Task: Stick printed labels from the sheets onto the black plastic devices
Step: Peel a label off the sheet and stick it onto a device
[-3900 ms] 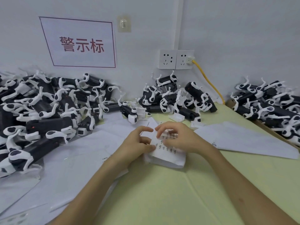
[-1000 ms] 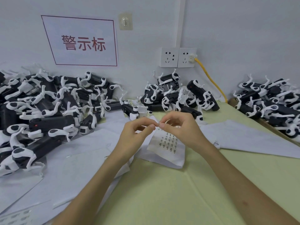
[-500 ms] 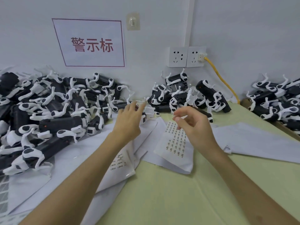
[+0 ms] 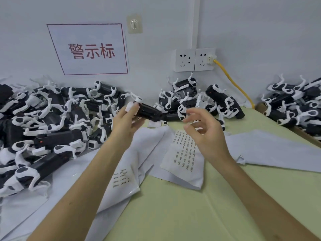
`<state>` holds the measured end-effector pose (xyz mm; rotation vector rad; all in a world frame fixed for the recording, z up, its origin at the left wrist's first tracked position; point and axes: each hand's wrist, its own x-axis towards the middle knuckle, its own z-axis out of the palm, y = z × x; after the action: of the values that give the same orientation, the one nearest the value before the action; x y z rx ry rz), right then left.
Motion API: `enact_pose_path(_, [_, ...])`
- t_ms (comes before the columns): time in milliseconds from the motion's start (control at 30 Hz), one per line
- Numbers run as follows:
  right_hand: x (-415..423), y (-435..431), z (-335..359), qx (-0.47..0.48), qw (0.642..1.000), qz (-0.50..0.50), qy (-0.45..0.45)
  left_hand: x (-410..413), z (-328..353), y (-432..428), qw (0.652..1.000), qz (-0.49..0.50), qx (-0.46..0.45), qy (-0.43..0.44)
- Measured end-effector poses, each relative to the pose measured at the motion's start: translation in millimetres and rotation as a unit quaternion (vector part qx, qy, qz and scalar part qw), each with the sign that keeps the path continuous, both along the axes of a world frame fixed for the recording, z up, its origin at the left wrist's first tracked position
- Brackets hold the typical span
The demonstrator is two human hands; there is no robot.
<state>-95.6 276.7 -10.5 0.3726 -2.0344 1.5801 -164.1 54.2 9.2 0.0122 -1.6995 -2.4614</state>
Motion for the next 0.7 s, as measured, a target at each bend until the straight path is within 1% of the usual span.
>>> enact_pose_path(33, [-0.1,-0.5,-0.3,0.000,1.000,0.004,-0.002,10.0,-0.6,-0.5,0.997,-0.044,0.068,-0.019])
enact_pose_path(67, [0.0,-1.0,-0.9,0.008,1.000,0.009,-0.005,19.5,-3.2,-0.4,0.990,-0.086,0.110,-0.030])
enact_pose_path(133, [1.7,-2.3,-2.9,0.039,0.999,0.016,-0.004,36.3,-9.3,2.9,0.980,-0.148,0.126,-0.039])
enact_pose_path(200, [3.6,-3.6,-5.4,0.077,0.997,0.024,0.014,49.4,-14.0,9.6,0.978,-0.168,0.110,-0.057])
enact_pose_path(267, [5.4,-5.1,-6.0,0.097,0.994,0.026,0.034,58.6,-14.1,14.7,0.980,-0.156,0.079,-0.089])
enact_pose_path(400, [6.8,-3.1,-1.3,0.095,0.994,0.030,0.054,65.8,-13.0,14.9,0.980,-0.149,-0.004,-0.133])
enact_pose_path(467, [7.4,-0.7,0.7,0.101,0.993,0.041,0.050,68.1,-12.3,14.3,0.977,-0.156,-0.006,-0.146])
enact_pose_path(500, [7.7,-0.4,1.5,0.095,0.993,0.042,0.050,69.6,-11.5,14.5,0.974,-0.165,0.012,-0.153])
enact_pose_path(567, [7.9,-0.8,4.0,0.047,0.997,0.032,0.049,71.6,-10.9,17.0,0.970,-0.182,0.042,-0.156])
enact_pose_path(600, [8.0,-0.9,6.0,0.012,0.998,0.029,0.046,71.0,-11.8,18.7,0.972,-0.178,0.029,-0.149])
enact_pose_path(633, [8.0,-0.4,8.1,-0.025,0.998,0.034,0.039,69.8,-13.0,20.4,0.978,-0.155,0.001,-0.137])
enact_pose_path(700, [8.2,2.2,11.5,-0.103,0.992,0.066,0.016,66.7,-16.9,22.2,0.992,-0.072,-0.042,-0.097])
